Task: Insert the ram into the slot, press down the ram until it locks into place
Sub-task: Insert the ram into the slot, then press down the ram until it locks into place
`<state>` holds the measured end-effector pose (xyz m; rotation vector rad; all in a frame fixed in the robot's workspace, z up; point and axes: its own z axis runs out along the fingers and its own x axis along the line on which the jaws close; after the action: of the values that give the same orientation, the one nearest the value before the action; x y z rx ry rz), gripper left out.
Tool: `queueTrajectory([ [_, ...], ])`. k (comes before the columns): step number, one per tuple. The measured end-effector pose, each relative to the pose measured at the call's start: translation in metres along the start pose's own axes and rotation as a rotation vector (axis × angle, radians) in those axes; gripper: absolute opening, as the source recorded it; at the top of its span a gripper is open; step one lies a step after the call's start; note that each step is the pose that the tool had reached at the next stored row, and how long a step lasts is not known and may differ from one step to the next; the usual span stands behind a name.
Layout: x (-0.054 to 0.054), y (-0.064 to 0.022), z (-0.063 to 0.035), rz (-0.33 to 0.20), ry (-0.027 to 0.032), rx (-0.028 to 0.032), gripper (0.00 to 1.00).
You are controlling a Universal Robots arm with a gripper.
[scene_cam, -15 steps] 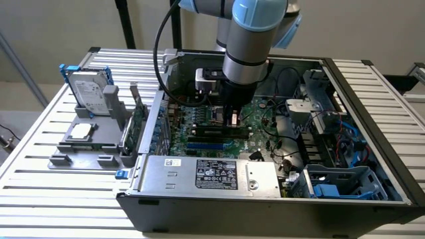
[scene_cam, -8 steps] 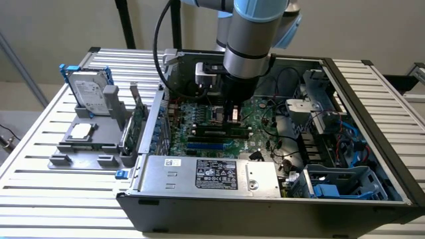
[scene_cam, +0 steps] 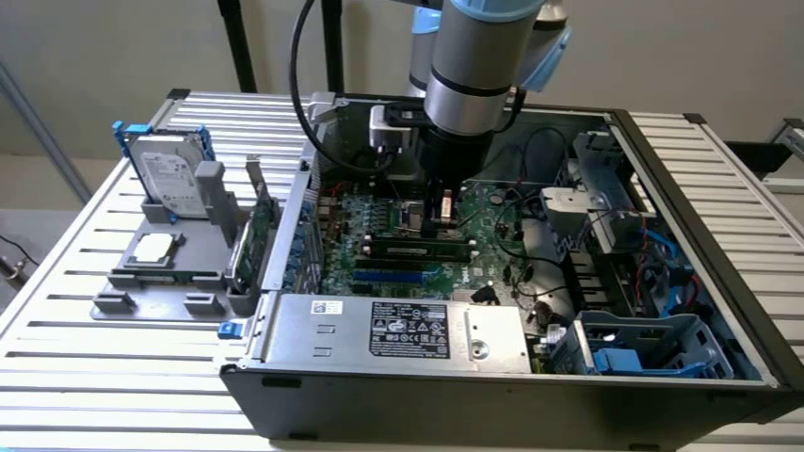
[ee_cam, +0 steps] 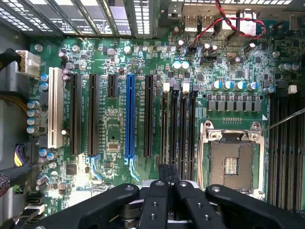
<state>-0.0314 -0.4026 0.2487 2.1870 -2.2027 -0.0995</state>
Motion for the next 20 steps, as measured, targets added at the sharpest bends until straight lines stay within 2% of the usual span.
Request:
queueTrajectory([
  [20,-0.0012,0.0000,0.0015,0.000,0.0002,0.0000,0.11],
])
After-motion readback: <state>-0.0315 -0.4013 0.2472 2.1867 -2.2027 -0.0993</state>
